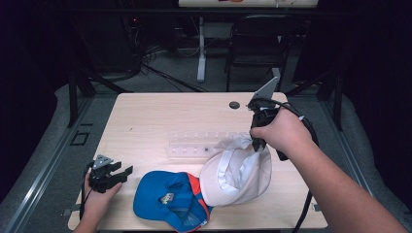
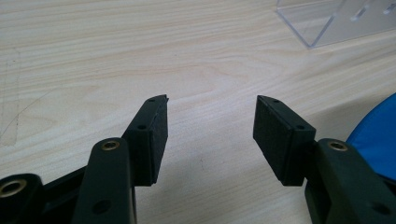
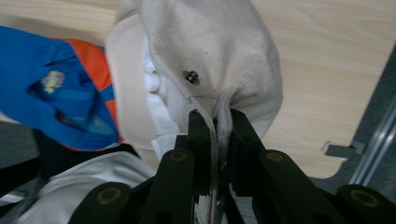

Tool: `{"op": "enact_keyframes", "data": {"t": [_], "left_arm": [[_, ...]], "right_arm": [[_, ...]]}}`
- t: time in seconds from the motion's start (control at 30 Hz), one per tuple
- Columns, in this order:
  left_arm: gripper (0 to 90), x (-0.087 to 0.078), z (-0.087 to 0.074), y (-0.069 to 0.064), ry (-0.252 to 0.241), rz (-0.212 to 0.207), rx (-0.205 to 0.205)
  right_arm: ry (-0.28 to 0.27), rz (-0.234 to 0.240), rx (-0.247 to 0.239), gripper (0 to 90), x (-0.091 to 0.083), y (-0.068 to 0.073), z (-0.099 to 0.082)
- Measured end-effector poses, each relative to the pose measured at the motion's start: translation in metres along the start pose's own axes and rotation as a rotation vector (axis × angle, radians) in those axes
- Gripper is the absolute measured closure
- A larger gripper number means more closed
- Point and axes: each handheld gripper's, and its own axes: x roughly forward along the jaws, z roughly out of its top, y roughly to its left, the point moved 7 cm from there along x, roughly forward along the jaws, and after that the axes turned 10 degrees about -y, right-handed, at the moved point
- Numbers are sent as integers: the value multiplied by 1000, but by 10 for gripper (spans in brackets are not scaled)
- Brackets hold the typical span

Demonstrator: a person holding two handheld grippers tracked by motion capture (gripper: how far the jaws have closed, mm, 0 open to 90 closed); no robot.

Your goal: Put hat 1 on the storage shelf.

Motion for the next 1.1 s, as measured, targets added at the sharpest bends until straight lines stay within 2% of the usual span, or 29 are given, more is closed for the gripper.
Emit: {"op": "enact_keyframes", "data": {"t": [0.07, 0.17, 0.2, 0.23, 0.33, 0.37, 0.43, 0.47, 0.57, 0.77, 0.8, 0.83, 0.97, 1.1], "left_arm": [[457, 0, 0, 0, -3, -1, -1], [457, 0, 0, 0, -2, -1, -1], [457, 0, 0, 0, 0, 0, 0], [457, 0, 0, 0, 0, -1, 1], [457, 0, 0, 0, 9, -4, 3], [457, 0, 0, 0, 8, -5, 2], [457, 0, 0, 0, 8, -4, 2], [457, 0, 0, 0, 9, -4, 2], [457, 0, 0, -1, 9, -4, 3], [457, 1, -1, -1, 4, 1, 2], [457, 1, -1, -1, 4, 2, 2], [457, 1, -1, -1, 4, 2, 2], [457, 1, -1, 0, 7, 3, 2], [457, 1, -1, -1, 7, 0, 6]], "right_arm": [[-4, 38, 29, 815, -5, 2, 0], [7, 107, 48, 815, -12, 2, -1], [24, 119, 39, 815, -14, 1, -2], [15, 144, 54, 815, -17, 1, -3], [15, 180, 72, 815, -21, -1, -5], [10, 217, 88, 815, -23, -1, -6], [18, 258, 94, 815, -27, -4, -8], [10, 290, 117, 815, -28, -4, -8], [13, 385, 130, 815, -35, -8, -9], [-32, 514, 169, 816, -40, -15, -9], [-24, 531, 177, 816, -43, -16, -9], [-47, 544, 204, 816, -43, -16, -8], [-57, 593, 226, 815, -54, -20, -7], [-87, 656, 248, 815, -67, -16, -2]]}}
